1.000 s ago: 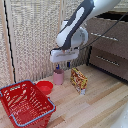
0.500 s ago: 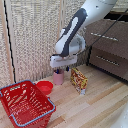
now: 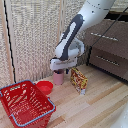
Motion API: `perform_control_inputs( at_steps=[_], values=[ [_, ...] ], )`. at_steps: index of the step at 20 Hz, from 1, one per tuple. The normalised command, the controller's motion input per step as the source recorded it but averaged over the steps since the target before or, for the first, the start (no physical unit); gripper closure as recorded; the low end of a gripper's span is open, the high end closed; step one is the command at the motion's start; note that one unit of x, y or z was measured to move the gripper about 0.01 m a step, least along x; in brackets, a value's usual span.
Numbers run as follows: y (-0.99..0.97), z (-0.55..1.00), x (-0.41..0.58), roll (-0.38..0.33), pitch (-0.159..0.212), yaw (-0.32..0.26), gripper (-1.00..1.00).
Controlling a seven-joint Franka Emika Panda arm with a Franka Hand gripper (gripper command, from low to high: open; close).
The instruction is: Move your gripper towards the pink mug and hold it gently. Lift the pink mug from the surface. Position it above the basket, lowering it gently until it is placed inside. Release the grip on the pink mug, completing the task.
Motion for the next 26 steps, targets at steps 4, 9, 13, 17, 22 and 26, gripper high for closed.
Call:
perform_control_inputs(
  at_steps=[4, 9, 13, 17, 22, 26],
  values=[
    [-0.01, -0.18, 0.003, -0.003, 0.017, 0.0, 1.0],
    [-0.08, -0.04, 0.087, 0.0, 0.004, 0.0, 1.0],
    [-0.23, 0.26, 0.204, 0.056, 0.008, -0.001, 1.0],
    [-0.2, 0.68, 0.306, 0.117, 0.059, -0.014, 1.0],
    [-0.17, 0.84, 0.349, 0.095, 0.065, 0.0, 1.0],
    [-0.01, 0.84, 0.319, 0.096, 0.08, 0.002, 1.0]
  ],
)
